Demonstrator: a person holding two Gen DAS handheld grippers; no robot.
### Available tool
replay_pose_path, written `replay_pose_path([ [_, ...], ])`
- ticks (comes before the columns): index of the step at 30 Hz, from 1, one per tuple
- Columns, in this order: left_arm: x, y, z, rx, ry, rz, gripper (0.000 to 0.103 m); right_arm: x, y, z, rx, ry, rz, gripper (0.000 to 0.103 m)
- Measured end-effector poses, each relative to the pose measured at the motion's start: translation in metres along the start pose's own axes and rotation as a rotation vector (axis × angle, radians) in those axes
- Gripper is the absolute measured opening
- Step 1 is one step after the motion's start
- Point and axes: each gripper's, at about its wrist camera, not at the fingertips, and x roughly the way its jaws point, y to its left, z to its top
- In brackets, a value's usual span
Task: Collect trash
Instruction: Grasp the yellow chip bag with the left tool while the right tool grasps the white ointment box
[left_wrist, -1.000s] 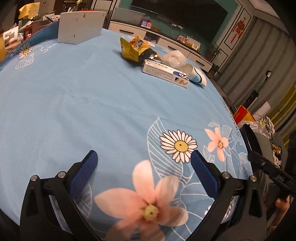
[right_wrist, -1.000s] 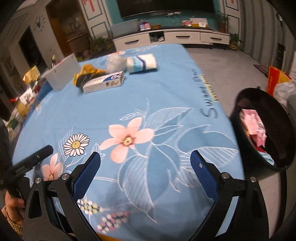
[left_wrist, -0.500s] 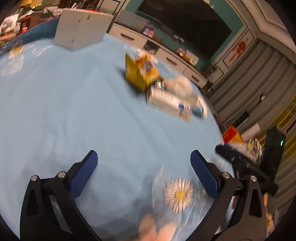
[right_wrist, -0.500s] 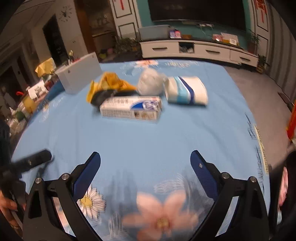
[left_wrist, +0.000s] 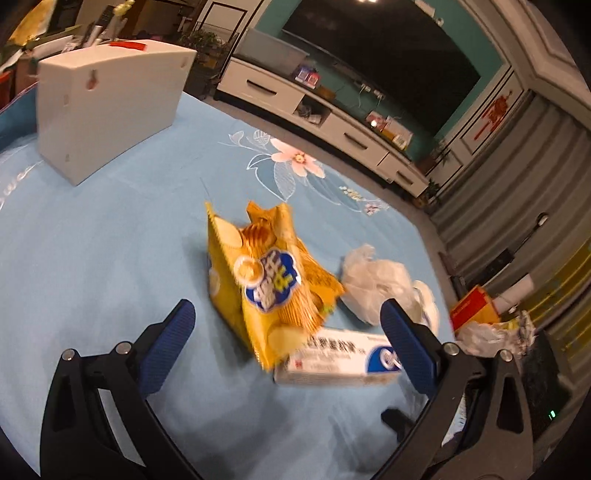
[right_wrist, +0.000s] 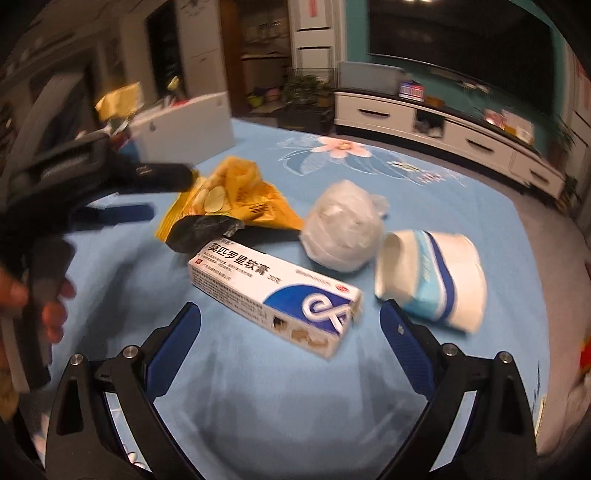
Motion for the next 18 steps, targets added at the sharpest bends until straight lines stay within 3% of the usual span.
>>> replay_pose_path([
  [5, 0.026, 0.001, 0.007, -0.002, 0.033, 0.049, 0.095, 0.02, 0.001, 0.015, -0.053, 0.023, 0.034, 0.096],
  [8, 0.032, -0.002, 0.005, 0.027, 0.048, 0.063, 0.065, 0.033, -0.001, 0.021, -0.065, 0.067, 0.066, 0.096],
  [10, 0.033, -0.001, 0.004, 0.045, 0.049, 0.071, 0.057, 0.038, 0.001, 0.021, -0.074, 0.095, 0.09, 0.096],
  [12, 0.031, 0.003, 0.002, 0.046, 0.045, 0.061, 0.044, 0.038, 0.007, 0.017, -0.1, 0.12, 0.098, 0.09],
  [14, 0.029, 0.007, 0.001, 0.045, 0.048, 0.048, 0.041, 0.038, 0.012, 0.014, -0.119, 0.141, 0.106, 0.073],
  [18, 0.019, 0.01, -0.003, 0.049, 0.048, 0.025, 0.036, 0.027, 0.028, 0.005, -0.158, 0.166, 0.114, 0.063],
])
